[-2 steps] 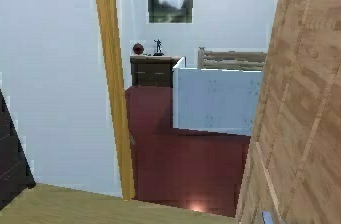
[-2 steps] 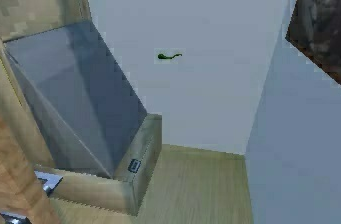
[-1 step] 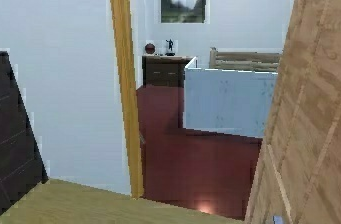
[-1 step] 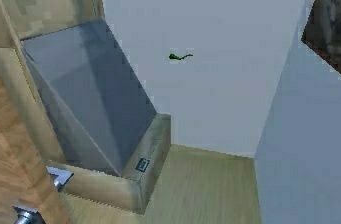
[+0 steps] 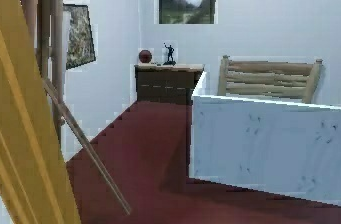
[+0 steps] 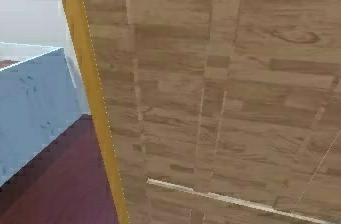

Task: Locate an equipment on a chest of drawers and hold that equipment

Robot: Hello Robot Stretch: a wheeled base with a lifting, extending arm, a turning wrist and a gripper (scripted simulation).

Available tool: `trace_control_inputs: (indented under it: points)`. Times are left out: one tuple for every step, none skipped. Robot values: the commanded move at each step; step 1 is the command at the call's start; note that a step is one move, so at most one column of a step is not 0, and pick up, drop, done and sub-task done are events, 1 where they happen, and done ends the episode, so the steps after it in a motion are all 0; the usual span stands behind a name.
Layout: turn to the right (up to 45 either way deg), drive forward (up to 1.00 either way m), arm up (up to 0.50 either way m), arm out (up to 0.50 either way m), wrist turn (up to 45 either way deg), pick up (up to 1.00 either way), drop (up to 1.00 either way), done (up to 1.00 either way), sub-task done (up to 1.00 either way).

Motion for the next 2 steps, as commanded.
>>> trace_control_inputs:
  points:
    - [0.0, 0.70, 0.00, 0.00, 0.0, 0.00, 0.00, 0.00, 0.00]
    - [-15.0, 0.00, 0.00, 0.00, 0.0, 0.00, 0.00, 0.00, 0.00]
